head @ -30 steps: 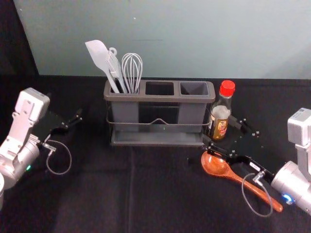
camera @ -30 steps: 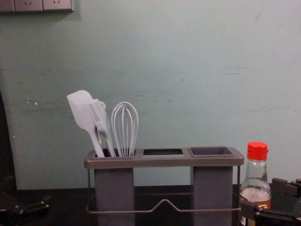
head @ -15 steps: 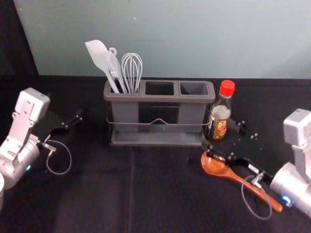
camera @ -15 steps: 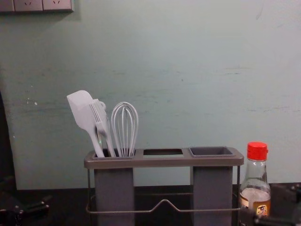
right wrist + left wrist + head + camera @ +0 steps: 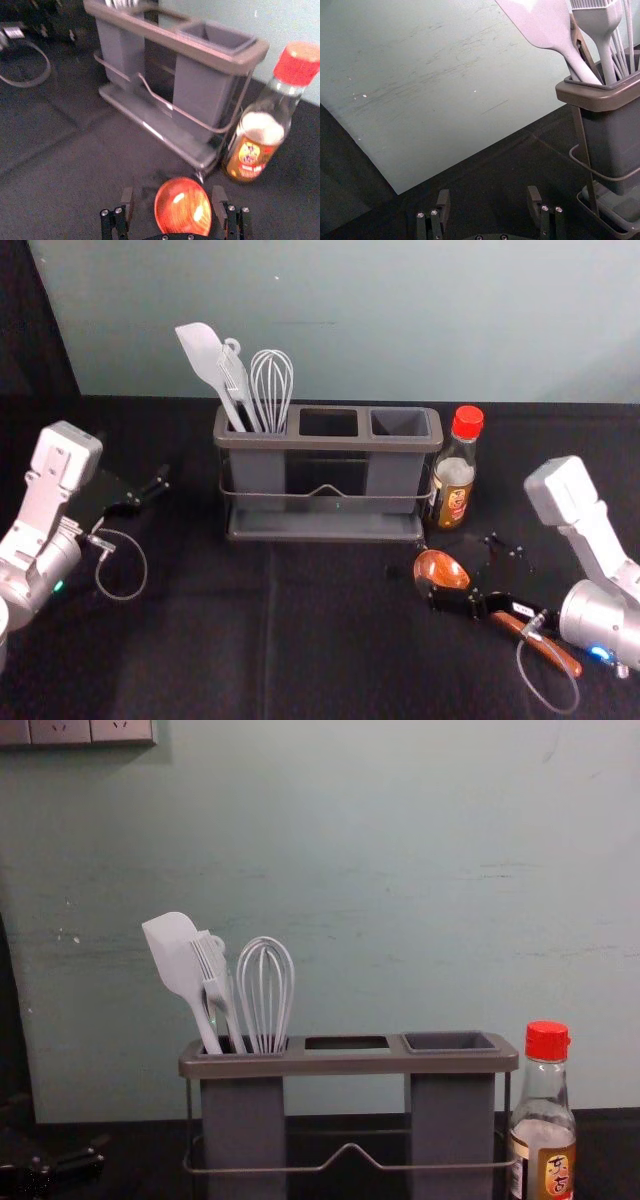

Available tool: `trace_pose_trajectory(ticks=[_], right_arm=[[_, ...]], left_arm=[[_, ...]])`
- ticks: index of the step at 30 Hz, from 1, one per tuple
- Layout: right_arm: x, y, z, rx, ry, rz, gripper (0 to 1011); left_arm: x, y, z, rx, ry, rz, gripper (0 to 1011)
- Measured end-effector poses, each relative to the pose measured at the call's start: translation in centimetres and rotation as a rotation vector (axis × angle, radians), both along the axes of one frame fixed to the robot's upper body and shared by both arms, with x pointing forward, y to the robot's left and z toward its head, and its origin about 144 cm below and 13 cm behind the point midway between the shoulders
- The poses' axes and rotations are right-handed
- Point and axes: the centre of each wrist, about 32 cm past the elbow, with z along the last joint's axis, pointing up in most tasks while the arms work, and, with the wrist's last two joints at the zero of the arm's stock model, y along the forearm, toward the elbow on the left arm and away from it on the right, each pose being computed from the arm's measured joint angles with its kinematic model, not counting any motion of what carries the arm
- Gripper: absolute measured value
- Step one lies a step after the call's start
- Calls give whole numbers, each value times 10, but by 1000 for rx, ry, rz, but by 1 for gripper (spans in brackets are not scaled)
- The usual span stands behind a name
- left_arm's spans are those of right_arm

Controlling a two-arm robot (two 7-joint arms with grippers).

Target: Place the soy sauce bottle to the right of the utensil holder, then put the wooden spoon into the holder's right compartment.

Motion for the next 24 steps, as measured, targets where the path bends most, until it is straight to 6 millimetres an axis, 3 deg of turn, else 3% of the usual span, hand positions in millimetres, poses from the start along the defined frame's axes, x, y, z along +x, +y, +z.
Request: trace_pose_trajectory(ticks=[8, 24], right_arm=[[11, 12, 23, -122, 103, -27, 1002], [31, 22, 19, -143, 137, -25, 1002]], left_arm=[[0, 0, 0, 0, 0, 0, 1005], [0, 0, 0, 0, 0, 0, 1005]])
